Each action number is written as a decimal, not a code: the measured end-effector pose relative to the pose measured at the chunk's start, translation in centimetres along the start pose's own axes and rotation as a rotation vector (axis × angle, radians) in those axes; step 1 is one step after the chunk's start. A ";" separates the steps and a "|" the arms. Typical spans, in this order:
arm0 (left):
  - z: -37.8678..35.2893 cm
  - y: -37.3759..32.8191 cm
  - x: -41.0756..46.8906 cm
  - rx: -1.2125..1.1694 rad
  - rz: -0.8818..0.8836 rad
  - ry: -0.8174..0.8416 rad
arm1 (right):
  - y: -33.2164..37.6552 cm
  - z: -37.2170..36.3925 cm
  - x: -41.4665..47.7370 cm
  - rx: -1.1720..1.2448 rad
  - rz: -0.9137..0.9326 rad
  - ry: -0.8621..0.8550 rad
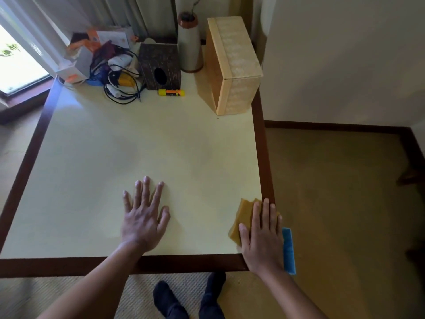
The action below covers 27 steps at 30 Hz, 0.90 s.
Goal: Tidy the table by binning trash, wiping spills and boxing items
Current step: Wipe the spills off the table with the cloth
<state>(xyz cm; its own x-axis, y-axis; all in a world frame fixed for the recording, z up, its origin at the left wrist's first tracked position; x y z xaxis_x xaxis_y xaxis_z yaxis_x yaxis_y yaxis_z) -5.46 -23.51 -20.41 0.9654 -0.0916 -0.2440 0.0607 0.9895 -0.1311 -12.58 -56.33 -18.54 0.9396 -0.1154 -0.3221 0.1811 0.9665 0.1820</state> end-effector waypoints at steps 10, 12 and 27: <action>0.2 0.2 0.3 -0.036 -0.027 0.000 | 2.6 5.9 21.5 -0.004 -0.004 -0.086; 0.2 0.2 0.3 -0.039 -0.038 -0.013 | 3.1 7.5 26.2 0.018 -0.006 -0.095; 0.5 0.0 0.5 -0.045 -0.045 -0.009 | 10.1 5.0 19.9 0.022 -0.045 -0.096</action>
<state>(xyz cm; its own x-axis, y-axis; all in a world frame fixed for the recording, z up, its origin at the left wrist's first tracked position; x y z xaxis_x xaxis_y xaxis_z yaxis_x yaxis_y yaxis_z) -4.83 -23.50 -20.03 0.9644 -0.1342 -0.2280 0.0924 0.9784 -0.1850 9.36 -50.02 -18.51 0.9538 -0.1812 -0.2397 0.2290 0.9548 0.1897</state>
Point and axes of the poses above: each hand's wrist, its own x-axis towards the middle knuckle, its own z-axis out of the back of the hand, y = z × x, the point moved 6 cm from there along x, towards the middle knuckle, and after that the axes turned 3 degrees about y, right-handed, at the moved point
